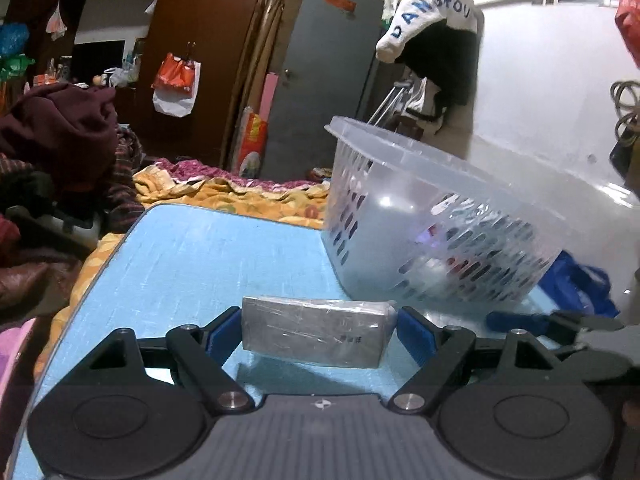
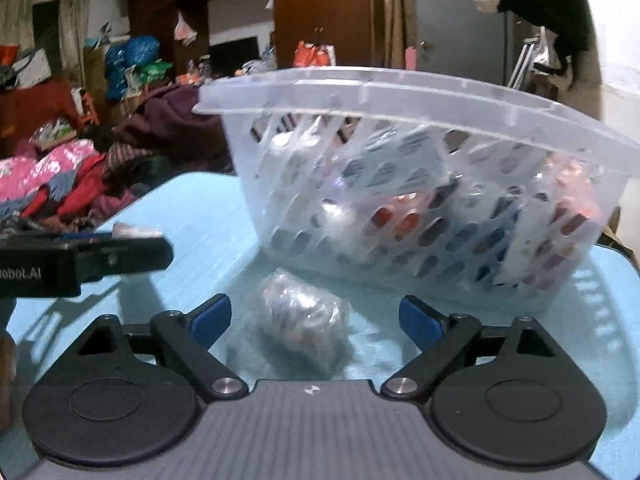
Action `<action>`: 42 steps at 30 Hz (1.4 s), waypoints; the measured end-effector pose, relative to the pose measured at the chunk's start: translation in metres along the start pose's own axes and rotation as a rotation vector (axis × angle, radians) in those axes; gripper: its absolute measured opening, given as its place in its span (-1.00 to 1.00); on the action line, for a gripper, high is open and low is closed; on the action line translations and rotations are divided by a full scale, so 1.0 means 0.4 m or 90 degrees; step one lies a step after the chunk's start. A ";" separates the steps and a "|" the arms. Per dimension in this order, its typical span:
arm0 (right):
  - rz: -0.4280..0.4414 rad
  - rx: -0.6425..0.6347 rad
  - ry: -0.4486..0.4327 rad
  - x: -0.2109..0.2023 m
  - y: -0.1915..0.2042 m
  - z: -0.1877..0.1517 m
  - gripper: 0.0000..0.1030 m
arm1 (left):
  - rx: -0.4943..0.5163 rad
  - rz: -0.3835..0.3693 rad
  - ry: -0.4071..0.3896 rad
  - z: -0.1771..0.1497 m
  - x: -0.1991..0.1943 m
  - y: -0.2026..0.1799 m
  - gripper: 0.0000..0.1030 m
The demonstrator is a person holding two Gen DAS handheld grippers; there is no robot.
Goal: Organize objects
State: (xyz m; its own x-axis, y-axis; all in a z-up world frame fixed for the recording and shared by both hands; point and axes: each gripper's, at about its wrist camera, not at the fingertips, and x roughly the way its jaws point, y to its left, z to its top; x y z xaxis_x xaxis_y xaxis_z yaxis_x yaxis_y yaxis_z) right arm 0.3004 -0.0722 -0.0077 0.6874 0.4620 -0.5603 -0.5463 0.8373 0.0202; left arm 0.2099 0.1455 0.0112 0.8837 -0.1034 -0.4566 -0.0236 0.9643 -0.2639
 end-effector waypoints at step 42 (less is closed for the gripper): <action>-0.073 -0.034 -0.235 -0.232 -0.130 0.232 -0.06 | 0.022 -0.139 -0.176 0.195 -0.075 -0.177 0.66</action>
State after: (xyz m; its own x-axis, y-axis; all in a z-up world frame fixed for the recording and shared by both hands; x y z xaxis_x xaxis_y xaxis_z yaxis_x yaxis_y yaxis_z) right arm 0.3095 -0.1314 0.1200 0.8659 0.4487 -0.2210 -0.4735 0.8777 -0.0731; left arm 0.2217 0.0993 0.1099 0.9591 -0.2434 -0.1445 0.1923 0.9348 -0.2986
